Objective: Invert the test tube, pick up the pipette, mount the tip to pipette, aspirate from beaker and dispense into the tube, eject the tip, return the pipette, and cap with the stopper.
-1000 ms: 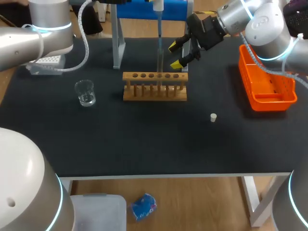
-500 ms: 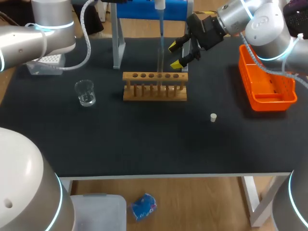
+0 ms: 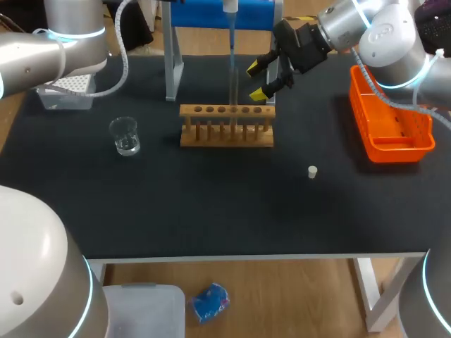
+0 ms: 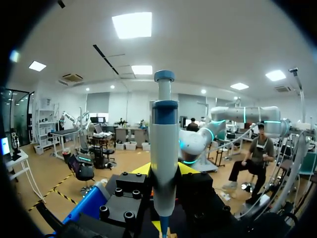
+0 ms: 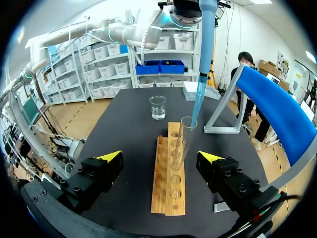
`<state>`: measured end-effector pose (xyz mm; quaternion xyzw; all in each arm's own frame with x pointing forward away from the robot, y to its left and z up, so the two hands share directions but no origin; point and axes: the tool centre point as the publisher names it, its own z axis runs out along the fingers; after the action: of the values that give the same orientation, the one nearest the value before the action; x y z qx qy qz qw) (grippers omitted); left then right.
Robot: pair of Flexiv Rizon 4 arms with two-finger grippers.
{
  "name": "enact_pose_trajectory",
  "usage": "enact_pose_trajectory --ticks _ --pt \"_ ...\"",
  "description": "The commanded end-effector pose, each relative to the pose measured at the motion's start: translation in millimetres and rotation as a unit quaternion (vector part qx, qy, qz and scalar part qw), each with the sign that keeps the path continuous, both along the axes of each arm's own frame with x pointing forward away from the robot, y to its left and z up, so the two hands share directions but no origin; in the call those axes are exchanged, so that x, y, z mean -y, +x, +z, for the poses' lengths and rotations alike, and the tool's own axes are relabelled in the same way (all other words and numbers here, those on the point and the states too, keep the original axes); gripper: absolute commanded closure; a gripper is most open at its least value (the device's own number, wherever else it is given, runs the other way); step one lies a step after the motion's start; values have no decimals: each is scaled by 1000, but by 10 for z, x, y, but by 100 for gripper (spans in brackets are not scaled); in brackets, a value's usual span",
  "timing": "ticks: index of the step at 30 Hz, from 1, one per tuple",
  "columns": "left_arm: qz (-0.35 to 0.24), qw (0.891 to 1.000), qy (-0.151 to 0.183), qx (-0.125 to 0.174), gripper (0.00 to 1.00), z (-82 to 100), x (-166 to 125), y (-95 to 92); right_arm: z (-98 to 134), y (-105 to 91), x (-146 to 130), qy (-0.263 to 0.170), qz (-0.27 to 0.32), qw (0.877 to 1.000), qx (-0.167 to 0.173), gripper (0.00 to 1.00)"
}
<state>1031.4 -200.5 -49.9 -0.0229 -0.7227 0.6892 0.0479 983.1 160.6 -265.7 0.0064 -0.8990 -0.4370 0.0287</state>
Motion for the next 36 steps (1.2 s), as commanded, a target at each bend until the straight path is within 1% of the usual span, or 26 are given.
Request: enact_pose_trajectory --ticks 1,10,20,27,29,32,36 --pt "6 1000 2 -1 100 24 -28 -55 5 6 1 -1 1 1000 -1 0" --pt "-1 1000 -3 -7 100 25 0 -129 5 6 1 -1 1 1000 -1 0" --pt "-1 1000 -4 -6 100 -3 19 -188 5 6 1 -1 1 1000 -1 0" --pt "-3 1000 -7 13 100 19 28 -223 5 6 1 -1 1 1000 -1 0" --pt "-3 1000 -7 15 100 25 26 -233 5 6 1 -1 1 1000 -1 0" --pt "-3 1000 3 26 100 22 34 -262 5 6 1 -1 1 1000 -1 0" --pt "-3 999 6 33 100 6 53 -305 5 6 1 -1 1 1000 -1 0"
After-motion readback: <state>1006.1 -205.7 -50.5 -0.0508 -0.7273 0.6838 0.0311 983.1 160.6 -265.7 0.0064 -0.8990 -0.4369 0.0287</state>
